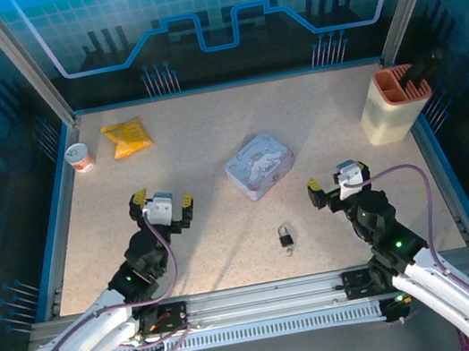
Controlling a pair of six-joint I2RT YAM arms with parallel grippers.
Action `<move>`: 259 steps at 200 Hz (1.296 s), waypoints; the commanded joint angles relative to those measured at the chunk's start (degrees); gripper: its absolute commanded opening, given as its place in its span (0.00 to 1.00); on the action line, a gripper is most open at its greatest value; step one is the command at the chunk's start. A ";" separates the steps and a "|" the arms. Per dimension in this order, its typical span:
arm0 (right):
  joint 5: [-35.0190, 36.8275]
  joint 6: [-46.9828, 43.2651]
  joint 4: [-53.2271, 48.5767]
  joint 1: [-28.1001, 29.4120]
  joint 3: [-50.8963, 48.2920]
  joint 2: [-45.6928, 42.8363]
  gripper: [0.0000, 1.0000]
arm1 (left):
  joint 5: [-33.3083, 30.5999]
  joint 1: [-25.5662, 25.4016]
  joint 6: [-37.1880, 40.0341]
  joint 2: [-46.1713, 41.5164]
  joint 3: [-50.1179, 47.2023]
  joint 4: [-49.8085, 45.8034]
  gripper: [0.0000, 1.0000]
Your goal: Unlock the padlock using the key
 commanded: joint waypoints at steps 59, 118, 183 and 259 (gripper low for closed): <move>0.12 -0.22 6.76 -1.23 -0.52 0.90 1.00 | 7.27 10.88 -2.70 12.54 -2.84 14.43 0.99; 0.10 0.44 8.63 -1.64 -0.84 1.40 1.00 | 13.09 19.56 -6.27 29.44 -1.39 27.66 0.99; -0.41 -0.86 12.45 -1.82 0.38 5.17 1.00 | 12.45 24.15 -5.29 57.24 3.23 52.35 0.99; -3.52 -7.27 23.41 -6.95 1.31 21.83 0.99 | 18.34 31.69 -14.09 55.67 11.21 32.48 0.99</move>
